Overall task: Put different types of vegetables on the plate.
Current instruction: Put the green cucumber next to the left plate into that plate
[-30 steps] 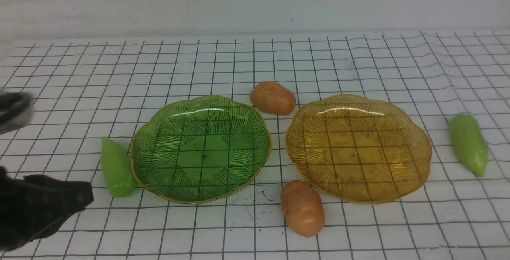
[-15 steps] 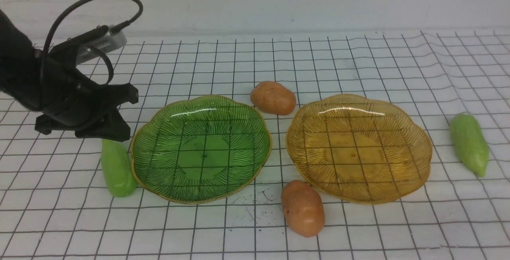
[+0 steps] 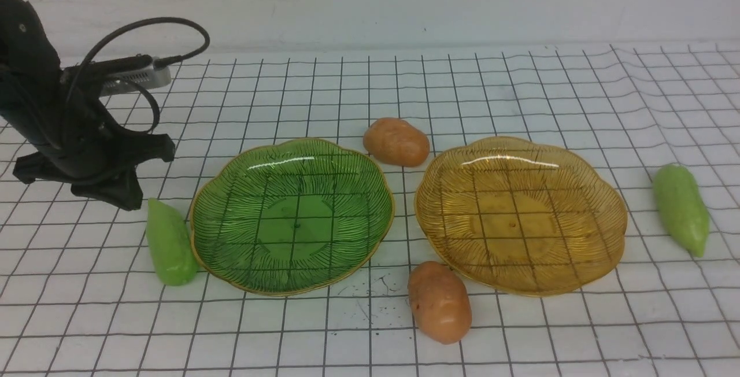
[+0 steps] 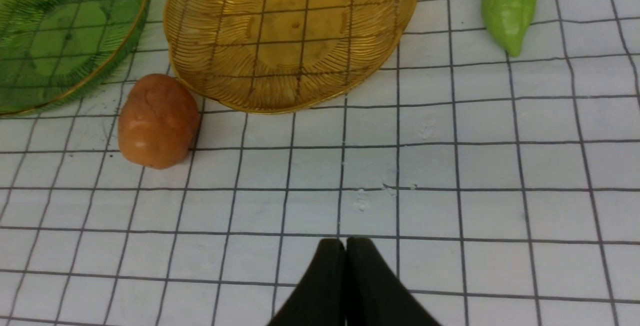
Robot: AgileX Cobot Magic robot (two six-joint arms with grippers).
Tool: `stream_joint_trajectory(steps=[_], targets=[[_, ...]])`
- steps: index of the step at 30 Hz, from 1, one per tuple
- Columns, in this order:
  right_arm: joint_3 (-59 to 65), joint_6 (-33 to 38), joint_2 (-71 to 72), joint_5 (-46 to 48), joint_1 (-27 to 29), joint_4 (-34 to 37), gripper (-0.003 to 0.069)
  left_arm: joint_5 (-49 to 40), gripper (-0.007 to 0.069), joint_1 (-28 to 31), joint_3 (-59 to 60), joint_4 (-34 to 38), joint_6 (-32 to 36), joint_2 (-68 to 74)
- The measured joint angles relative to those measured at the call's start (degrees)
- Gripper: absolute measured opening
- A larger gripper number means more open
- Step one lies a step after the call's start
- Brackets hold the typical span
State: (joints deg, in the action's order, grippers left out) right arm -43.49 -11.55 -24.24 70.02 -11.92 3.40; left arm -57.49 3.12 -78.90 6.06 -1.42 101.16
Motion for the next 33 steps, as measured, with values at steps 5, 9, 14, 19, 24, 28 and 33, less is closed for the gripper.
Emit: stream_joint_trajectory(steps=[5,9,14,19,24,28,33], targets=[[0.00,0.16,0.00,-0.23,0.00,1.64,-0.0013,5.67,0.0131,0.00,0.00,0.13,-0.06,2.42],[0.00,0.84,0.00,-0.23,0.00,1.97,-0.0013,9.51,0.0316,0.00,0.00,-0.76,-2.30,5.56],[0.00,1.10,0.00,-0.04,0.00,3.10,-0.0013,11.19,0.0545,0.00,0.00,-1.13,-6.91,9.00],[0.00,1.10,0.00,0.82,0.00,3.48,-0.0013,11.30,0.0594,0.00,0.00,-2.01,-7.23,11.06],[0.00,1.10,0.00,0.99,0.00,3.01,-0.0013,10.68,0.0502,0.00,0.00,-2.70,-7.40,13.13],[0.00,0.06,-0.17,1.28,0.00,-0.42,-0.0013,9.00,0.0381,0.00,-0.06,-5.46,-7.60,13.71],[-0.17,-4.42,-4.29,1.54,0.00,-8.46,-0.0013,5.95,0.0382,0.00,-0.06,-11.99,-8.42,12.64]])
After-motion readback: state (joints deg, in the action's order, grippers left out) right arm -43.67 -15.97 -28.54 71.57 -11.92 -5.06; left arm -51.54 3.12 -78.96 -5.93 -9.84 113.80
